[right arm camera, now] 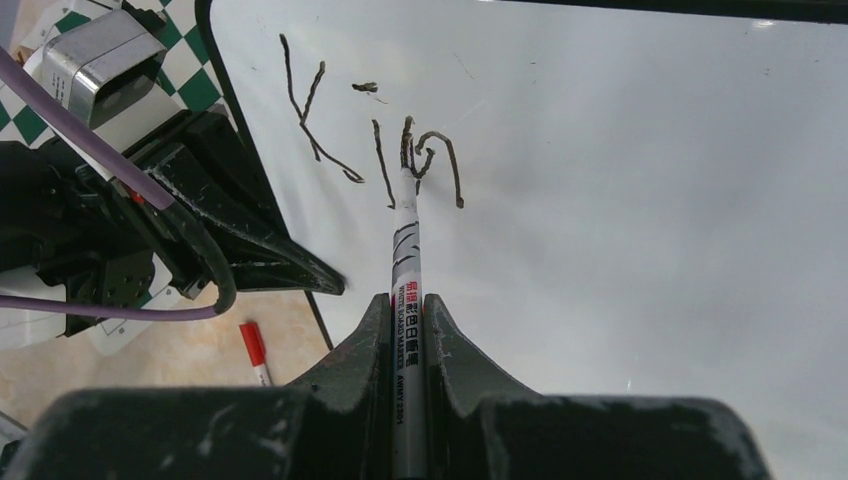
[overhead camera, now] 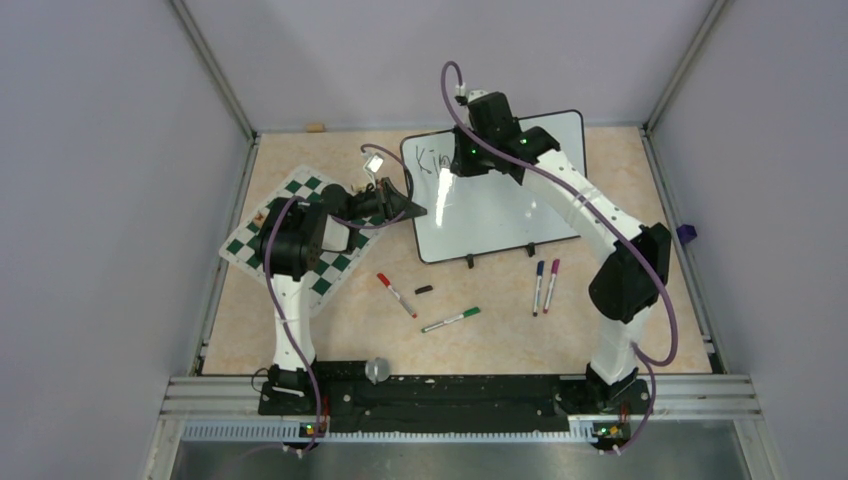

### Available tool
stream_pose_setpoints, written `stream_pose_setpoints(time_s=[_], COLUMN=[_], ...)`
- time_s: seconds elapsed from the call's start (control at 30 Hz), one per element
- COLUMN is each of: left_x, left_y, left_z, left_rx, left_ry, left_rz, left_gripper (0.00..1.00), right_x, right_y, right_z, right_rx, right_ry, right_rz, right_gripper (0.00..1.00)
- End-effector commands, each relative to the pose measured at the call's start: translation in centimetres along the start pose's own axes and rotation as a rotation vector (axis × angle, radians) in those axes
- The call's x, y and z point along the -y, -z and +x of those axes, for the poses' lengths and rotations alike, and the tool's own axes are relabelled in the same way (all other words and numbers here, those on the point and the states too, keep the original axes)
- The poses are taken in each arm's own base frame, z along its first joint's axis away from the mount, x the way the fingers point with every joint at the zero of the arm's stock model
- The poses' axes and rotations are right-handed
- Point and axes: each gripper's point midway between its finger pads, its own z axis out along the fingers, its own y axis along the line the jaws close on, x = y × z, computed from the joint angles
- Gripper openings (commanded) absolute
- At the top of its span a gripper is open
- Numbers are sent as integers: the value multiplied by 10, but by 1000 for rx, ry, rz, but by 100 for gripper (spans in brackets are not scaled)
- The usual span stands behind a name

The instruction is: Write a sentence on the whiteboard

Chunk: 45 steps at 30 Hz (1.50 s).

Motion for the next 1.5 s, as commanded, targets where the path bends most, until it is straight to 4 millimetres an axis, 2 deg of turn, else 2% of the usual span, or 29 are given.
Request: stream_pose_setpoints(time_s=[0.0,0.53,0.7,0.8,0.9,1.23,1.47], left_x=[24,22,22,21,21,13,4], left_y=[-5,-5,-5,-5,-5,-4,-3], left_z=[1,1,1,0,-1,4,12], left_rx=[-59,-60,-64,-62,-56,-46,-70], left_ry=[-126,-128,-131,-129,-151,-184,-180], left_rz=[85,86,89,88,84,66,80], left_gripper=[0,0,0,0,0,0,0], right_x=[7,7,-3,-3,-3,16,27], right_y=[10,16,37,52,63,83,84], right_z=[-5,2,-17,-31,-37,-39,-30], right_rx=[25,14,68,112,135,204,196], right_ry=[-8,-22,-35,-44,-47,-39,-53], right_rz=[19,15,-25,-34,-37,11,44], right_gripper=[0,0,0,0,0,0,0])
